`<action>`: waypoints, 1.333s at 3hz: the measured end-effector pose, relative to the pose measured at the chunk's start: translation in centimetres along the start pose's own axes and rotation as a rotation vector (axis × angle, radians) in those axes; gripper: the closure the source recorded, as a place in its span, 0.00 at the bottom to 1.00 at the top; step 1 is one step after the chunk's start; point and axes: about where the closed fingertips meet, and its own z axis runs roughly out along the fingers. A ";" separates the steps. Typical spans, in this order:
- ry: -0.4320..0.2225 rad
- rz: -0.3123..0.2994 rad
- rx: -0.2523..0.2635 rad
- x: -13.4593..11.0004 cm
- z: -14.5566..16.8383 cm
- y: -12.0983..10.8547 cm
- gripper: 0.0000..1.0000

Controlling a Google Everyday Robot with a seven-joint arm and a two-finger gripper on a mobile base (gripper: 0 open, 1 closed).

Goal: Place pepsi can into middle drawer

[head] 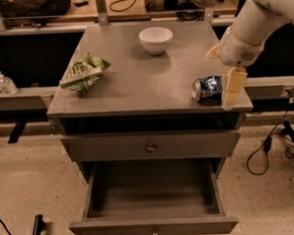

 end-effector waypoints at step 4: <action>-0.075 0.058 0.060 -0.9 0.5 0.4 0.95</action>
Offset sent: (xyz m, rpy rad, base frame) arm 0.0338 0.0135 -0.0362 -0.0276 -0.0293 0.0157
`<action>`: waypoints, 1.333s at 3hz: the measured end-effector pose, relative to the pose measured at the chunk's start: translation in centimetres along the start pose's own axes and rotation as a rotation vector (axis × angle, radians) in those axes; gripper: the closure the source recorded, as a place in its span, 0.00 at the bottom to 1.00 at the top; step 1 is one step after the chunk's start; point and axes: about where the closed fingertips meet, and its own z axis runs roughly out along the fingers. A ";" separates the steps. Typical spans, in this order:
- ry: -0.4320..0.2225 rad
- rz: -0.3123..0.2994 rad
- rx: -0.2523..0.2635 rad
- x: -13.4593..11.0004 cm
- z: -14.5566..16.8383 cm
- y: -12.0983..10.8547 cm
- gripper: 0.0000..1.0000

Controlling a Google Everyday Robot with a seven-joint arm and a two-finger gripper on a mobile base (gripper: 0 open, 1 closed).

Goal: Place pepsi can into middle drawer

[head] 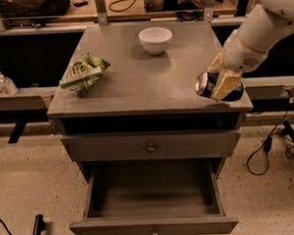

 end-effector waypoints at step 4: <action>-0.158 0.350 -0.098 -3.8 -0.3 10.5 1.00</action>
Offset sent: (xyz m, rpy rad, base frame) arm -0.1634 0.0675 -0.0139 0.3280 0.3237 -0.3967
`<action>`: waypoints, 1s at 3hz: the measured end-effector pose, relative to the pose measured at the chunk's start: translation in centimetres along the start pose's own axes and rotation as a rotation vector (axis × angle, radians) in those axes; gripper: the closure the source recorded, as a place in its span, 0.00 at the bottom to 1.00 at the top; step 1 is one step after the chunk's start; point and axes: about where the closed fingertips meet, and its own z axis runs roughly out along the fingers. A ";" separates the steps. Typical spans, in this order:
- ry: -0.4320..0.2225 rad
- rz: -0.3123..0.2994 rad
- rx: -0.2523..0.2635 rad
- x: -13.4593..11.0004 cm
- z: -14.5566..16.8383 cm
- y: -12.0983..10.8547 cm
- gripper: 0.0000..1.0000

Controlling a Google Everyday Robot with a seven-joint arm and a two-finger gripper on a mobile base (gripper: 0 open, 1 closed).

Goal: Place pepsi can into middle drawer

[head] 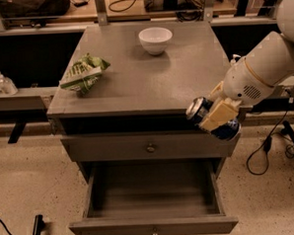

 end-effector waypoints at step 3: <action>-0.201 0.031 0.085 -0.9 8.5 3.9 1.00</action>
Offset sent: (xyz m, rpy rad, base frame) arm 0.0157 0.0809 -0.1048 0.2675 -0.3360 -0.2335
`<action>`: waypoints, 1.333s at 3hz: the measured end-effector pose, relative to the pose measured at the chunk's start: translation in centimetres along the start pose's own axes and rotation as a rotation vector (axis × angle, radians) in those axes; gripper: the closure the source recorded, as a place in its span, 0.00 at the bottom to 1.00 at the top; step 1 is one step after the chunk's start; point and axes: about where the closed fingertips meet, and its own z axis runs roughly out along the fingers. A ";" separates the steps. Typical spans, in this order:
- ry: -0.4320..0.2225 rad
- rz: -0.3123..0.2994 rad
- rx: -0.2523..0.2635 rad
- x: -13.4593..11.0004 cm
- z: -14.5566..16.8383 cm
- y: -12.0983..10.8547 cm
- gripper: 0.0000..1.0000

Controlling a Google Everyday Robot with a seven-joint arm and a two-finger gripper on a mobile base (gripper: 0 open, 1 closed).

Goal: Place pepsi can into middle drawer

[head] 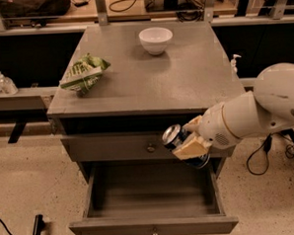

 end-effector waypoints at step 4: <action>0.112 -0.065 -0.250 14.1 11.6 3.0 1.00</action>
Offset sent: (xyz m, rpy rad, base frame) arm -0.0179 -0.0104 -0.1428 -0.0922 0.2035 0.1180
